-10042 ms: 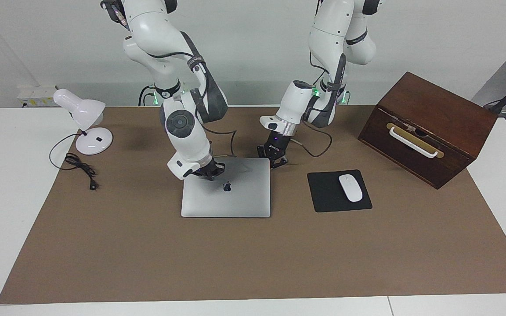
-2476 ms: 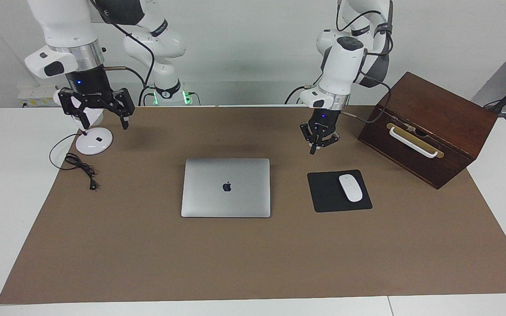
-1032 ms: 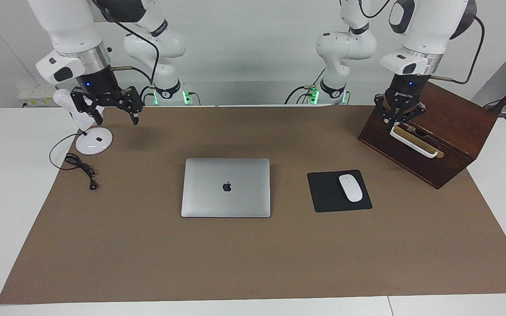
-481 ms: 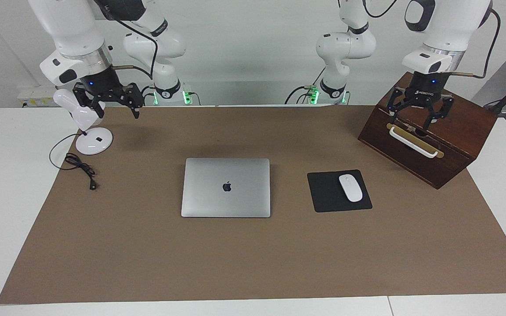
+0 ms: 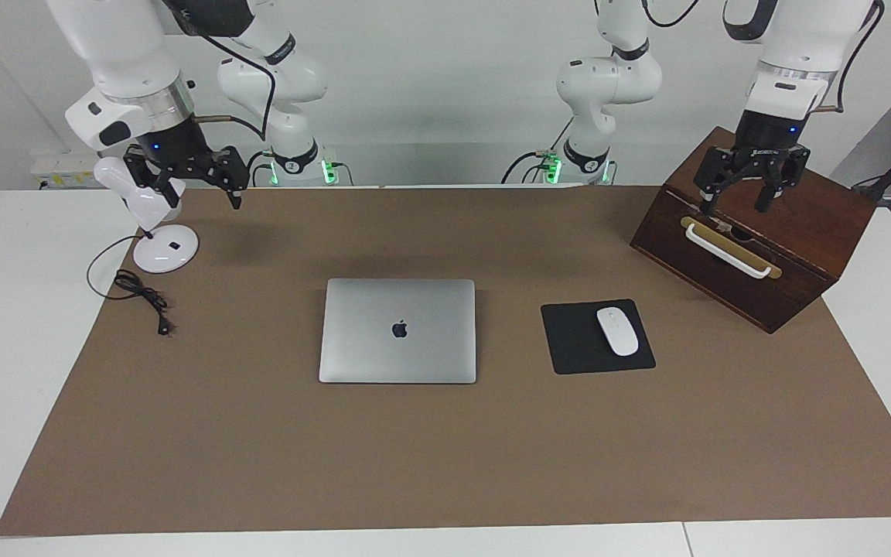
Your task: Close laptop with both arms
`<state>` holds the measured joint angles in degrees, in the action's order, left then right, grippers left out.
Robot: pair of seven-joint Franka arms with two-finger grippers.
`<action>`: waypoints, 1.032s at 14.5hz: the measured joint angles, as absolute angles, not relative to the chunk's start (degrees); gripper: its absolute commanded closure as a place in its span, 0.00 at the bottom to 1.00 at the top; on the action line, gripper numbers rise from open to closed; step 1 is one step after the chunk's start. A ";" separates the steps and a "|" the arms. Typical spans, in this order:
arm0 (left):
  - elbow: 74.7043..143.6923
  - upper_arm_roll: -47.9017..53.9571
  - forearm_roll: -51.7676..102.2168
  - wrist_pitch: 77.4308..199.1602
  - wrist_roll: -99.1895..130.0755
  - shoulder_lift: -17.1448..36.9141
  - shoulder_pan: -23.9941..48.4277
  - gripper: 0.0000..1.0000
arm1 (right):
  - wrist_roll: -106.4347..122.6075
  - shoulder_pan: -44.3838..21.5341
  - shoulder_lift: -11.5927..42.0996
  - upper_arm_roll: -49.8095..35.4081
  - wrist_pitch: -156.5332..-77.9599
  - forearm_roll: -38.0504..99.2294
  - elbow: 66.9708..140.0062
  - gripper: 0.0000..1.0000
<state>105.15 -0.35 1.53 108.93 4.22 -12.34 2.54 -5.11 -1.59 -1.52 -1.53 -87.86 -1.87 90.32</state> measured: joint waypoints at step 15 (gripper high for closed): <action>91.94 -0.50 1.33 87.82 5.29 -6.55 1.94 0.00 | -5.11 -1.65 -1.52 -1.71 -87.89 -1.89 90.11 0.00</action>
<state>91.94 -0.50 1.33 87.82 5.29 -6.55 1.94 -5.11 -1.65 -1.52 -1.71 -87.89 -1.89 90.11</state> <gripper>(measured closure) 0.000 0.000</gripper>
